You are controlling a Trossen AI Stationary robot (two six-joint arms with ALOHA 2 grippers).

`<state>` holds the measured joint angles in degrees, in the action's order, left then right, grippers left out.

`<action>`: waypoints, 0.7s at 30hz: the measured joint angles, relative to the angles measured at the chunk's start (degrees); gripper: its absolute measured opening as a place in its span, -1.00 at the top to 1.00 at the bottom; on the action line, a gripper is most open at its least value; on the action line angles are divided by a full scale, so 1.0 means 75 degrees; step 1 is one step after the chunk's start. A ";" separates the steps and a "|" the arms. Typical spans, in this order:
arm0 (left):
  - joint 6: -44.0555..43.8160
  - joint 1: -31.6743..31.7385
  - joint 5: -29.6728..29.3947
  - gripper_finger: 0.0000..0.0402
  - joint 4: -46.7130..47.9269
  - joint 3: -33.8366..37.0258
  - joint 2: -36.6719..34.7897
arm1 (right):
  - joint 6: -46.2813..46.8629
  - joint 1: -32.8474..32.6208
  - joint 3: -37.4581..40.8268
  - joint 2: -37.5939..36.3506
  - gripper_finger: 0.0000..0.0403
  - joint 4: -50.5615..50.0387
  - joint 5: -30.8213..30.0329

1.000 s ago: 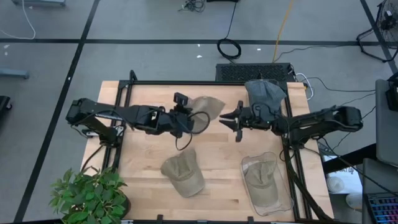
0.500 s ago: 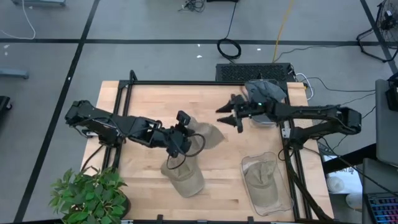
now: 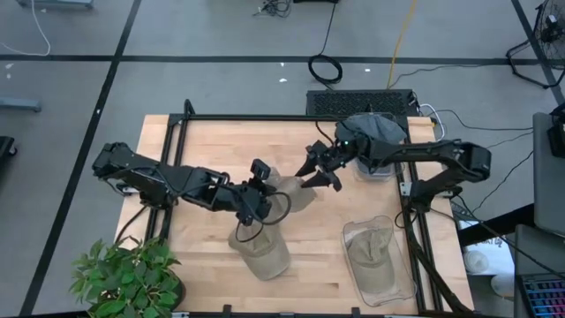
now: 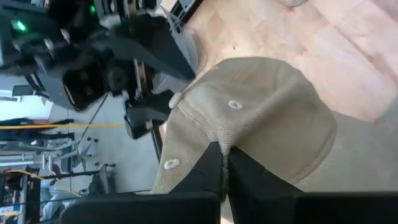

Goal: Pick & Place hat
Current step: Put the left brown and blue cap into the bottom transparent bin

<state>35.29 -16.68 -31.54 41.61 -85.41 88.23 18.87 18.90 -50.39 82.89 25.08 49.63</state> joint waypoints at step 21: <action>-0.1334 0.0170 -0.0296 0.87 -0.0119 0.0003 0.0001 | 0.0192 -0.0260 -0.0009 0.0342 0.96 0.1317 0.1003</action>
<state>25.29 -15.40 -33.75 40.71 -85.38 88.23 20.32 16.94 -50.46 85.46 34.96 57.14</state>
